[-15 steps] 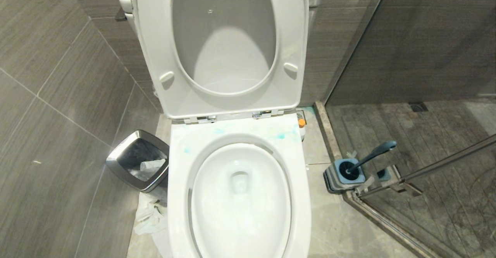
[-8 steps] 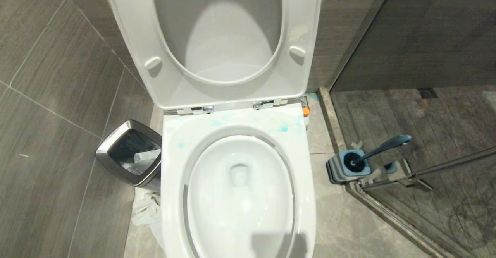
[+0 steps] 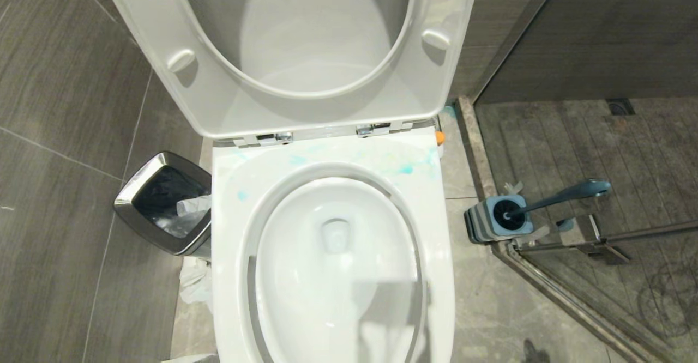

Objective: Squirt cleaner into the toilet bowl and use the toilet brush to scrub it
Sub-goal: Pour in the cleaning agent

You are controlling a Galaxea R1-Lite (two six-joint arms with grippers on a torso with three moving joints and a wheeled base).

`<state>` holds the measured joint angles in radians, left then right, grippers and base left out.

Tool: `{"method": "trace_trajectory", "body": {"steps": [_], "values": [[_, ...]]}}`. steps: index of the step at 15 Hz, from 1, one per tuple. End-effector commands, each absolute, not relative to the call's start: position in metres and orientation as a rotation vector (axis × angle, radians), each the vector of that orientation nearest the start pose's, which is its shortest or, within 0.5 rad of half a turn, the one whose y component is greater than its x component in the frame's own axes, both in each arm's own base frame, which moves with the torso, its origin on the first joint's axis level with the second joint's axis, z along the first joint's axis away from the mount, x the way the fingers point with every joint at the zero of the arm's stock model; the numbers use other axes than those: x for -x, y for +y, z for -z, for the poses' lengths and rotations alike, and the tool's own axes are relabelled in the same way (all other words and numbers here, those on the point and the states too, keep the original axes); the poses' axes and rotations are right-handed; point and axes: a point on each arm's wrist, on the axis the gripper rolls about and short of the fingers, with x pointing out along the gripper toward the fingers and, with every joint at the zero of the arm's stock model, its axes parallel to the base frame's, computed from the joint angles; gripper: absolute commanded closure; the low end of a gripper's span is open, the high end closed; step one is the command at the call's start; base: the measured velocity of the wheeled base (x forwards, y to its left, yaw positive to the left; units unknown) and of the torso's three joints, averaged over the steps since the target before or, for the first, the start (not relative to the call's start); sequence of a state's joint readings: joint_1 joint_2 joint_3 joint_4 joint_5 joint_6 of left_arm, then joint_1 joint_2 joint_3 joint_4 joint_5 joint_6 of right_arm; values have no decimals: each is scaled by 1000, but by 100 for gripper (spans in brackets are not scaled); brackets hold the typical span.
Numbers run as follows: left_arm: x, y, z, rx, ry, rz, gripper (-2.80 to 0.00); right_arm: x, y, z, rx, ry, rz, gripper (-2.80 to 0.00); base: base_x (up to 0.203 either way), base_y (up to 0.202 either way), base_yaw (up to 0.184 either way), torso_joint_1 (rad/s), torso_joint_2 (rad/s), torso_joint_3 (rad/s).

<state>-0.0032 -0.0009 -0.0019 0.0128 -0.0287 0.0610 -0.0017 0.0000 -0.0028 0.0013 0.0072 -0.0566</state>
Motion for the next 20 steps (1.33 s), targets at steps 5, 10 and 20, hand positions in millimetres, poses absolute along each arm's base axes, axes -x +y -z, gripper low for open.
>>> {"method": "trace_trajectory", "body": {"steps": [5, 10, 20], "values": [[23, -1, -75, -60, 5, 32, 0, 23, 0, -76, 57, 0, -6, 0, 0, 0, 0, 4, 5, -197], [23, -1, -75, -58, 5, 32, 0, 23, 0, -76, 57, -1, -6, 0, 0, 0, 0, 4, 1, -47], [23, -1, -75, -60, 5, 32, 0, 23, 0, -76, 57, 1, -6, 0, 0, 0, 0, 2, 2, -123]]}}
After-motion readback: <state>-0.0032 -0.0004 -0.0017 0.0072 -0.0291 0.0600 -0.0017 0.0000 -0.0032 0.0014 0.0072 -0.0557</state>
